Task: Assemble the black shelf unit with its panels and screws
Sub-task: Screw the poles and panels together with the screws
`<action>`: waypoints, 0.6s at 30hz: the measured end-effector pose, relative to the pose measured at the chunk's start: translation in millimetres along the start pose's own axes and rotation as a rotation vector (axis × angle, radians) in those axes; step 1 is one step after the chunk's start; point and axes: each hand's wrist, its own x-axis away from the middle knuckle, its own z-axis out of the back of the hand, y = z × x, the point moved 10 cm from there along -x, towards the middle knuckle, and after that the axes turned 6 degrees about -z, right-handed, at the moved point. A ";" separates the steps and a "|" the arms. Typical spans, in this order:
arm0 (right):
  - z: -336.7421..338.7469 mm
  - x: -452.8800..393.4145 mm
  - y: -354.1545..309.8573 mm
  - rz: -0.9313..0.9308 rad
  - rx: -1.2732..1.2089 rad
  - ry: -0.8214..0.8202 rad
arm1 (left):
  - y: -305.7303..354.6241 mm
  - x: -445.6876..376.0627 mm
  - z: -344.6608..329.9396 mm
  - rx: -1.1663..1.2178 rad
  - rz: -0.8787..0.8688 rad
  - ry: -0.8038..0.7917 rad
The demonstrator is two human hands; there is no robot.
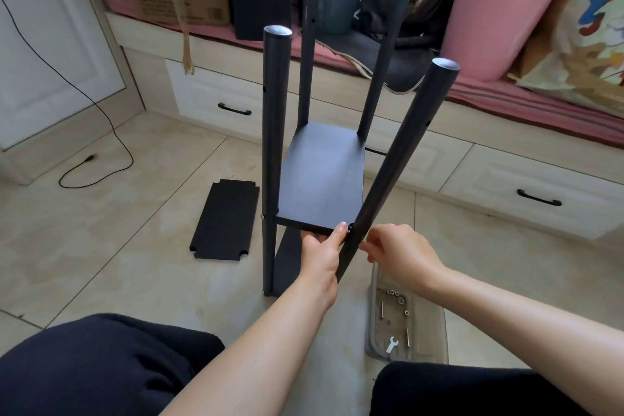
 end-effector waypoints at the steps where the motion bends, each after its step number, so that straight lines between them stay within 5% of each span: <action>1: 3.7 0.7 -3.8 0.034 0.102 0.046 | -0.6 -0.1 0.0 0.000 0.004 0.001; 8: 0.7 -4.0 8.7 -0.058 -0.197 -0.004 | -1.8 0.4 -2.4 0.010 0.020 -0.036; 18: -3.0 -3.9 12.2 -0.111 -0.182 -0.011 | -2.8 1.2 -1.7 0.036 0.030 -0.003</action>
